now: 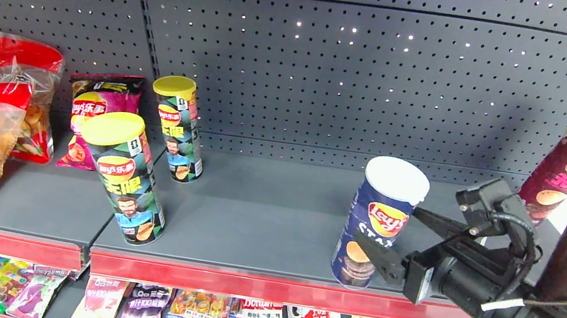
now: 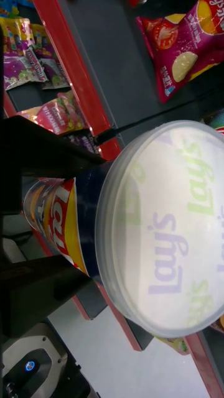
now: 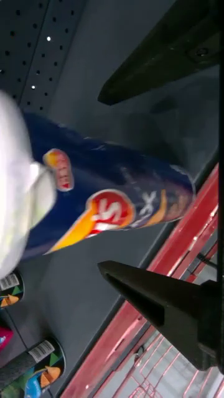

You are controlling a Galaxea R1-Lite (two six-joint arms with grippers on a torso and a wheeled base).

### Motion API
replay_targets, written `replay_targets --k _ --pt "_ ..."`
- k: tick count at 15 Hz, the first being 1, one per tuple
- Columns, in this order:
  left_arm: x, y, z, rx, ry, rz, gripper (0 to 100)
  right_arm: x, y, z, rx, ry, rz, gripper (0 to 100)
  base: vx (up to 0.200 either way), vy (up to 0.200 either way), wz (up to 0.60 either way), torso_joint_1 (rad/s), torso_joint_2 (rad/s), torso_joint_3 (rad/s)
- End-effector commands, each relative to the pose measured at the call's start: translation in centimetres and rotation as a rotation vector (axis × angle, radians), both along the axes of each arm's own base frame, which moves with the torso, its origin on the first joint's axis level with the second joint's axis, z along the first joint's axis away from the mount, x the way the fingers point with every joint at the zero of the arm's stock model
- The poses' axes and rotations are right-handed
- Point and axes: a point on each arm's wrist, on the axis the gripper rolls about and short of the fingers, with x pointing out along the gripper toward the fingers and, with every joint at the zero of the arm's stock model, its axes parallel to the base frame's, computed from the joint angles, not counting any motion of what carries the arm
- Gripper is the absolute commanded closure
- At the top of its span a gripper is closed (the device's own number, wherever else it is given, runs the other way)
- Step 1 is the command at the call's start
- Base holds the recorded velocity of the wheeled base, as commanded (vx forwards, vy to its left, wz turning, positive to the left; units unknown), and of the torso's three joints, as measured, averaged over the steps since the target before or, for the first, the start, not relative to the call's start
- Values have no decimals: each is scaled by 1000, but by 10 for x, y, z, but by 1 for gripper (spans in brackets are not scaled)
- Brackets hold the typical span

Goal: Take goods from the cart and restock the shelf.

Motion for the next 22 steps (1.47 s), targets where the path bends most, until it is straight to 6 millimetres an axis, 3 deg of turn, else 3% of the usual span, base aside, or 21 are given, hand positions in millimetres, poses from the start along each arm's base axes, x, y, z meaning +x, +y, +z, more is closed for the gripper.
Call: replay_targets --k 1,9,11,15,18,20,22 --pt "2 0 1 1 10 0 100 -16 -13 0 6 -8 4 0 0 0 0 0 0 0" --pt "3 0 1 0 10 -3 100 -56 -45 -4 28 -31 38 0 0 0 0 0 0 0" --pt "5 0 2 -1 7 -5 100 -67 -67 -3 21 -63 44 0 0 0 0 0 0 0" --pt "17 -2 5 -7 -23 -17 100 -76 -115 13 -20 -114 -159 0 0 0 0 0 0 0" --pt "17 -2 5 -10 -21 -33 100 -115 -131 18 -44 -40 -267 0 0 0 0 0 0 0" --pt "17 -3 5 -18 -20 -64 100 -157 -138 21 -62 31 -333 0 0 0 0 0 0 0" --pt "17 -3 5 -27 -15 -87 100 -174 -141 15 -71 2 -452 0 0 0 0 0 0 0"
